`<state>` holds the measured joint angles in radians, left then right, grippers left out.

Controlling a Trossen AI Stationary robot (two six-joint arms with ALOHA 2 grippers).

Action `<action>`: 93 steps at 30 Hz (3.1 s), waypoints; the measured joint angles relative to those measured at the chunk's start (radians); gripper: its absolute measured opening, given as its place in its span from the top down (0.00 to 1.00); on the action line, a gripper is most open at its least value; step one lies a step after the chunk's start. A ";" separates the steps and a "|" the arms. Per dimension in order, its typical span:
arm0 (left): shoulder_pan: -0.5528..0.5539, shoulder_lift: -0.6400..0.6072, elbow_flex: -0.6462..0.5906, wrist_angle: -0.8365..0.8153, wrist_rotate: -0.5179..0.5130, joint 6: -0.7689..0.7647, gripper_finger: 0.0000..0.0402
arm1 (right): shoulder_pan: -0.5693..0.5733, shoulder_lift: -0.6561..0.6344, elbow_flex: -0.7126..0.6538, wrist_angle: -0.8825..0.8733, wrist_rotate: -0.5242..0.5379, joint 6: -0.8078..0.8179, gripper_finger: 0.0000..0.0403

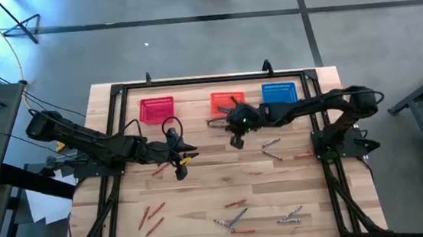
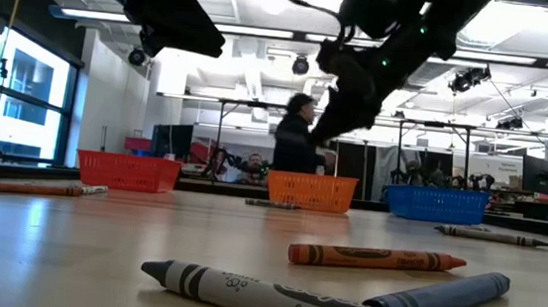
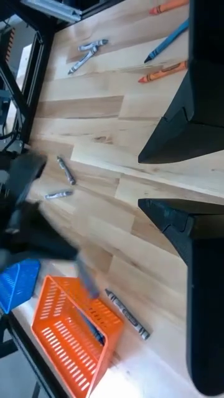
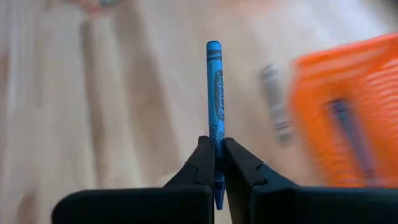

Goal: Sort crayons
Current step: Put the blue crayon into the orange bin, then put the orange crayon into the blue bin

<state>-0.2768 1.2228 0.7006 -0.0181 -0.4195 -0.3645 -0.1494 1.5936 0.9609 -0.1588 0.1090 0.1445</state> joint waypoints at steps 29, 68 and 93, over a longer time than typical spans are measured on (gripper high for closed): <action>0.000 0.000 0.000 -0.013 -0.039 0.000 0.78 | -0.264 0.084 0.001 0.026 0.025 -0.020 0.75; -0.035 0.000 0.000 -0.060 0.046 -0.027 0.78 | 0.477 0.158 0.107 -0.230 -0.245 0.462 0.74; -0.190 0.000 0.000 -0.029 0.013 -0.066 0.78 | 0.562 0.370 0.250 -0.183 -0.285 0.186 0.74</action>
<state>-0.4667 1.2232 0.7006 -0.0467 -0.4065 -0.4306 0.4126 1.9640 1.2110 -0.3420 -0.1761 0.3308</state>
